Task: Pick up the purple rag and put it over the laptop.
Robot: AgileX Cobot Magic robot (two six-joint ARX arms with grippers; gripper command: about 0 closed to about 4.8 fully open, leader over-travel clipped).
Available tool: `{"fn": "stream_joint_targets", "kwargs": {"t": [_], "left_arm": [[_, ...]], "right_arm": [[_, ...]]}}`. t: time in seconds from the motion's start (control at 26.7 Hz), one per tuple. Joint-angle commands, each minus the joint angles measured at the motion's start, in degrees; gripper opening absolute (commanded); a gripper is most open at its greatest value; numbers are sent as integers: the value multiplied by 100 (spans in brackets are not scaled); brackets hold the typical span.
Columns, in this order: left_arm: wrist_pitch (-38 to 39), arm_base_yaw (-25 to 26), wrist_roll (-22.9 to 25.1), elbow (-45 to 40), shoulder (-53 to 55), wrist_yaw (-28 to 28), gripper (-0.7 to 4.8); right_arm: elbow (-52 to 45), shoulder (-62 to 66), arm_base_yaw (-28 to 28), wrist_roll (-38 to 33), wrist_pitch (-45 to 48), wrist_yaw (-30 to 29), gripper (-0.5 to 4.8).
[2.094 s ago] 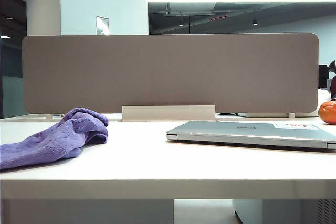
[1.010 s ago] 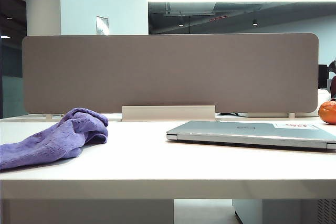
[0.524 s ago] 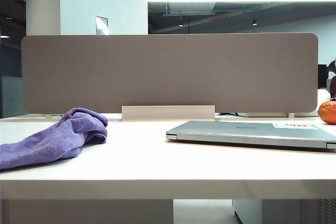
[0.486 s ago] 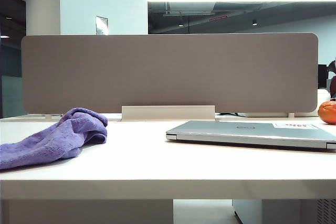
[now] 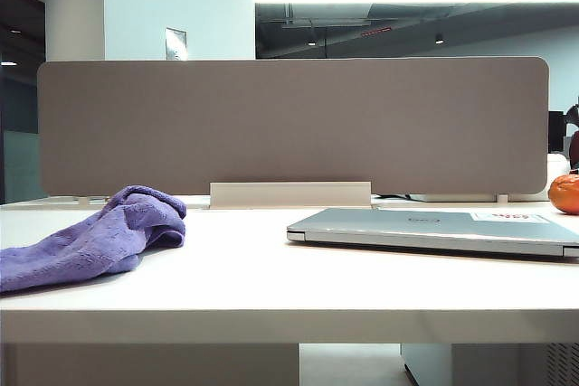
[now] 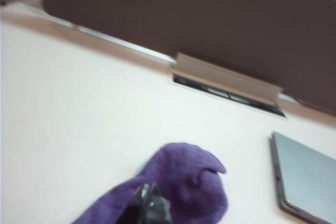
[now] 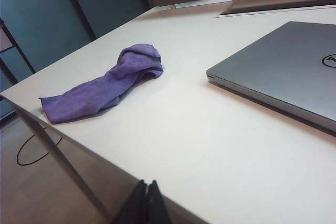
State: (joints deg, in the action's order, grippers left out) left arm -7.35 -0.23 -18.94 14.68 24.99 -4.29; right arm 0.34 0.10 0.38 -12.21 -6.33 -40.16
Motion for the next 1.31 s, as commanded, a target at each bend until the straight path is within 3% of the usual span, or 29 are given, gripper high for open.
{"fn": "stream_joint_targets", "kwargs": {"t": [0.04, 0.45, 0.56, 0.64, 0.82, 1.05, 1.2, 1.27, 1.31], "left_arm": [[-295, -9, 31, 402, 835, -435, -6], [-323, -48, 31, 2002, 3578, -999, -5], [-326, -208, 85, 2258, 3982, -990, -5], [-356, -542, 398, 2546, 4485, -986, -5], [-437, -914, 411, 2903, 5224, -984, -5], [-243, -1298, 612, 3314, 6022, -721, -5], [361, -1578, 944, 3668, 6450, -332, -3], [540, -1676, 962, 3744, 6553, -195, 22], [605, -1731, 1008, 3744, 6568, -160, 60]], "right_arm": [[-33, -11, 0, -2, 105, 17, -8], [-33, -11, 22, -2, 103, 50, -8], [-33, -11, 22, -2, 101, 85, -8], [-33, -11, 22, -2, 96, 83, -8], [-33, -11, 24, -2, 98, 83, -8], [-33, -11, 24, -2, 98, 83, -8], [-33, -11, 24, -2, 96, 83, -8], [-33, -11, 28, -2, 98, 85, -8], [-33, -11, 28, -2, 98, 92, -8]]}}
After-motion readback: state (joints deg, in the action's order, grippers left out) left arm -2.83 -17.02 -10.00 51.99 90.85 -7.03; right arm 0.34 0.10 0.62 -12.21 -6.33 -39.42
